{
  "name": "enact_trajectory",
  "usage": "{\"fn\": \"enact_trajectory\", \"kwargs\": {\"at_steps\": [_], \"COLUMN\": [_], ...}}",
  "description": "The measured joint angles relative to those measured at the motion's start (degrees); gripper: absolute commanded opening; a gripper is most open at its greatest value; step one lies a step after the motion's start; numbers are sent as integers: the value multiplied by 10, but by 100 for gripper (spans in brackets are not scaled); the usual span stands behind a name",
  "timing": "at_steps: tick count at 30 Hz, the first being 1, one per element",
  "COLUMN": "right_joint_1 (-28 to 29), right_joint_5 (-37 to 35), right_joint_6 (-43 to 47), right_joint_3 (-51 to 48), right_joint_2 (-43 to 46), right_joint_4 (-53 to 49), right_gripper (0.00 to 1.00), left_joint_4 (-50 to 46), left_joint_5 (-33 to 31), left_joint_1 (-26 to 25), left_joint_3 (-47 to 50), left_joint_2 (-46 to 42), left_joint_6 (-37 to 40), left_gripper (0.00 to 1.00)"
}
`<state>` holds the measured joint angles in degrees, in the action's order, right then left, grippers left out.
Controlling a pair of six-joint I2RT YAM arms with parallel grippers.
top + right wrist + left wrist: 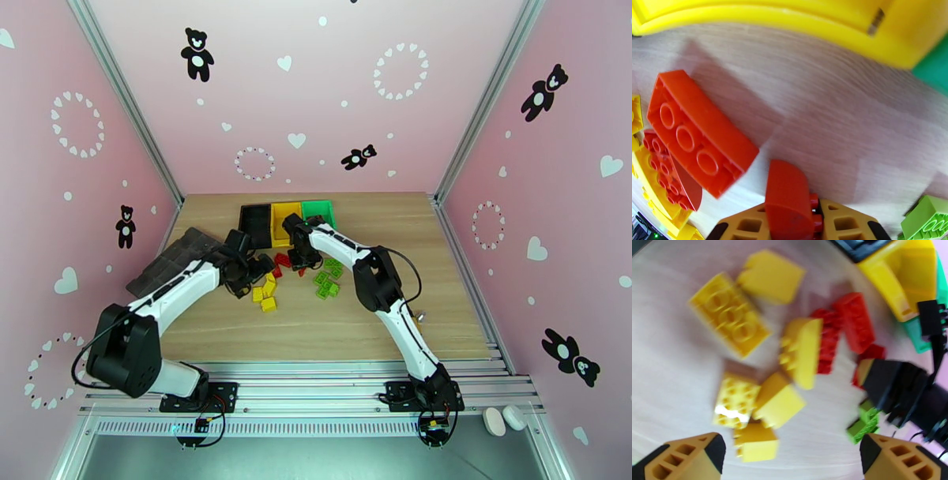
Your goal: Sort the legos into containers by color
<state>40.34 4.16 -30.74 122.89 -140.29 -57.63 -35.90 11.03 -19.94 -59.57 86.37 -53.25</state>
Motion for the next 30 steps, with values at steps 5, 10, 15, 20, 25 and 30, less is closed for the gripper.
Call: {"fn": "enact_trajectory", "kwargs": {"at_steps": [5,10,15,20,25,30], "right_joint_1": [-21,-73,-136,-176,-184,-187], "right_joint_5": [14,41,73,103,129,149], "right_joint_6": [-7,-24,-49,-78,-111,-134], "right_joint_3": [-38,-52,-44,28,113,137], "right_joint_2": [54,108,122,94,52,30], "right_joint_4": [5,16,36,38,52,63], "right_gripper": [27,28,29,35,49,52], "left_joint_4": [40,96,154,200,200,171], "left_joint_5": [51,109,162,199,212,210], "left_joint_1": [0,0,0,0,0,1], "left_joint_3": [-67,-144,-237,-325,-400,-435], "left_joint_2": [68,147,235,310,350,348], "left_joint_6": [0,-14,-51,-96,-111,-90], "left_gripper": [93,93,92,92,91,90]}}
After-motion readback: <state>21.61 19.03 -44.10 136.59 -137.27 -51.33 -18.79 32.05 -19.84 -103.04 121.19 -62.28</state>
